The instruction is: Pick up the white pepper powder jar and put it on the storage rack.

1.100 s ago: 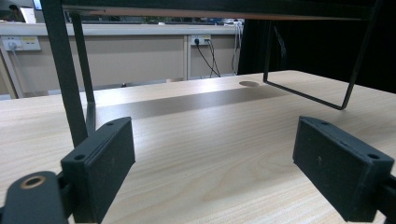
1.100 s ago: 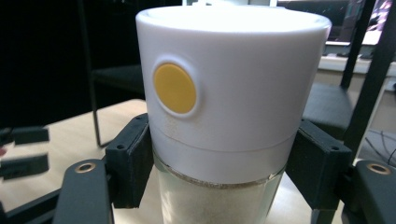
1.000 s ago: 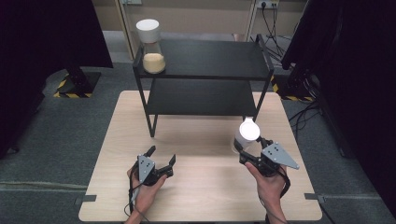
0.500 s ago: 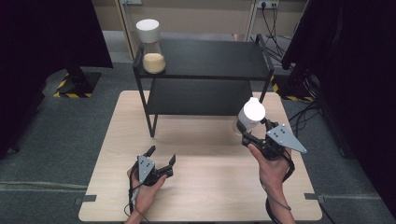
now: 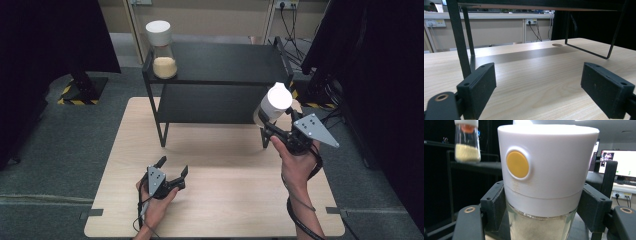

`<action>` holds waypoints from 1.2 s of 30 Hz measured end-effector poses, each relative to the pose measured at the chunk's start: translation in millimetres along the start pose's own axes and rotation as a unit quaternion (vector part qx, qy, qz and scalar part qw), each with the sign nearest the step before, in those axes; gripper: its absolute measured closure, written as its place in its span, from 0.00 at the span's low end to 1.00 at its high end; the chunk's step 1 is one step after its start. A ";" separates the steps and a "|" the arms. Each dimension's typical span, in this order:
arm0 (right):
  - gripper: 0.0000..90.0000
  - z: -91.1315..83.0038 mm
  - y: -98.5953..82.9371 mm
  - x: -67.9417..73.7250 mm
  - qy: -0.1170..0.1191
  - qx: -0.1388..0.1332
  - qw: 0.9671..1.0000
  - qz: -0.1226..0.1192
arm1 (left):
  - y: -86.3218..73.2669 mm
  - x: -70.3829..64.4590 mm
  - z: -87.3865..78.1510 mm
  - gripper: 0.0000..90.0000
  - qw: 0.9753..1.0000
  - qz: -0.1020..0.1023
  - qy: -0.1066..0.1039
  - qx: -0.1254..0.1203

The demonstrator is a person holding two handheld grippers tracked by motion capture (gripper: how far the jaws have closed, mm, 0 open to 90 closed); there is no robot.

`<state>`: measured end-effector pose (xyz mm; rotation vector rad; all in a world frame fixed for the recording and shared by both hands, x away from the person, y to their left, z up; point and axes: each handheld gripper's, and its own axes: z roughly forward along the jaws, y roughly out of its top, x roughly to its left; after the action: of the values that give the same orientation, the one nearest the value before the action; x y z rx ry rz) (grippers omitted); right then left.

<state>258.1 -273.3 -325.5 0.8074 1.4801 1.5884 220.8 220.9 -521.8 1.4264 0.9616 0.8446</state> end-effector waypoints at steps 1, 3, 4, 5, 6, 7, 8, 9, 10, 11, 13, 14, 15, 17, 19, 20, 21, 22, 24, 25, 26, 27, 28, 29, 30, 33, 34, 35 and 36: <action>0.34 1.7 3.2 -0.1 -0.001 -0.002 1.000 -0.002 | 0.0 0.1 0.0 0.14 1.000 0.000 0.000 0.000; 0.34 5.1 9.6 0.1 -0.003 -0.005 1.000 -0.004 | 0.1 0.3 -0.2 0.14 1.000 -0.001 0.000 0.000; 0.34 6.8 12.5 0.1 -0.004 -0.007 1.000 -0.005 | -0.1 0.2 -0.2 0.14 1.000 -0.001 0.000 0.000; 0.34 8.3 15.5 0.2 -0.005 -0.009 1.000 -0.006 | -0.1 0.3 -0.2 0.14 1.000 -0.001 0.000 0.000; 0.34 10.1 19.0 0.2 -0.005 -0.012 1.000 -0.006 | -0.1 0.3 -0.1 0.14 1.000 -0.001 0.000 0.000; 0.34 11.6 21.6 0.1 -0.006 -0.014 1.000 -0.006 | 0.1 0.4 -0.1 0.14 1.000 -0.001 0.000 0.000; 0.34 13.3 24.5 -0.1 -0.006 -0.014 1.000 -0.007 | 0.1 0.4 -0.1 0.14 1.000 -0.001 0.000 0.000; 0.34 15.1 27.1 -0.5 -0.006 -0.015 1.000 -0.007 | 0.0 0.4 -0.1 0.14 1.000 -0.001 0.000 0.000; 0.34 16.3 29.2 -0.4 -0.007 -0.015 1.000 -0.007 | -0.2 0.4 -0.1 0.14 1.000 -0.001 0.000 -0.001; 0.34 18.4 32.1 -0.6 -0.007 -0.016 1.000 -0.009 | 0.0 0.4 -0.2 0.14 1.000 -0.001 0.000 0.000; 0.34 21.2 36.0 -0.5 -0.009 -0.018 1.000 -0.009 | 0.2 0.4 -0.1 0.14 1.000 -0.001 0.000 0.001; 0.34 22.7 38.3 -0.6 -0.009 -0.019 1.000 -0.009 | 0.1 0.4 -0.1 0.14 1.000 -0.001 0.000 0.000; 0.34 24.1 40.7 -0.6 -0.010 -0.020 1.000 -0.009 | -0.1 0.4 -0.2 0.14 1.000 -0.001 0.000 0.000; 0.34 27.4 46.6 -0.7 -0.011 -0.022 1.000 -0.009 | 0.1 0.4 -0.1 0.14 1.000 -0.001 0.000 0.000; 0.34 30.7 51.4 -1.2 -0.012 -0.025 1.000 -0.010 | 0.0 0.3 -0.1 0.14 1.000 -0.001 0.000 0.000; 0.34 32.4 53.9 -1.4 -0.013 -0.025 1.000 -0.009 | 0.0 0.3 -0.2 0.14 1.000 0.000 0.000 0.000; 0.34 34.8 56.5 -1.8 -0.015 -0.026 1.000 -0.009 | -0.1 0.3 -0.2 0.14 1.000 0.000 0.000 0.000; 0.34 36.7 58.5 -2.1 -0.016 -0.027 0.999 -0.008 | 0.0 0.3 -0.2 0.14 1.000 -0.001 0.000 0.000; 0.34 40.9 61.9 -2.8 -0.019 -0.026 0.999 -0.007 | 0.0 0.6 -0.1 0.14 1.000 -0.001 -0.001 0.000; 0.34 42.7 63.2 -2.9 -0.020 -0.025 0.999 -0.006 | -0.1 0.6 -0.1 0.14 1.000 -0.001 -0.001 0.000; 0.34 45.1 64.6 -3.3 -0.022 -0.025 0.999 -0.006 | -0.1 0.6 -0.2 0.14 1.000 -0.001 -0.001 0.000; 0.34 48.1 66.3 -3.8 -0.024 -0.024 0.999 -0.005 | -0.1 0.4 -0.2 0.14 1.000 -0.001 -0.001 0.000; 0.34 50.5 67.6 -4.1 -0.025 -0.022 0.999 -0.005 | 0.0 0.3 -0.1 0.14 1.000 0.000 -0.001 0.000; 0.34 52.4 68.6 -4.5 -0.026 -0.021 0.999 -0.005 | 0.0 0.3 -0.1 0.14 1.000 0.000 -0.001 0.000; 0.34 56.3 70.1 -5.4 -0.029 -0.019 0.999 -0.004 | 0.0 0.4 -0.2 0.14 1.000 0.000 -0.001 0.000; 0.34 62.8 73.5 -7.2 -0.035 -0.014 0.999 -0.002 | -0.3 0.7 -0.2 0.14 1.000 -0.002 -0.001 -0.001; 0.34 64.5 74.5 -7.5 -0.036 -0.013 0.999 -0.001 | -0.2 0.8 -0.1 0.14 1.000 -0.002 -0.001 -0.001; 0.34 66.8 76.0 -8.2 -0.039 -0.010 0.999 -0.002 | -0.2 0.8 -0.1 0.14 1.000 -0.002 -0.001 0.000; 0.34 68.6 77.0 -8.7 -0.041 -0.009 0.999 -0.002 | -0.2 0.7 -0.1 0.14 1.000 -0.002 -0.001 -0.001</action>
<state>312.0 -247.5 -240.9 0.8475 1.4064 1.5453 220.9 221.6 -522.0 1.4238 0.9617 0.8408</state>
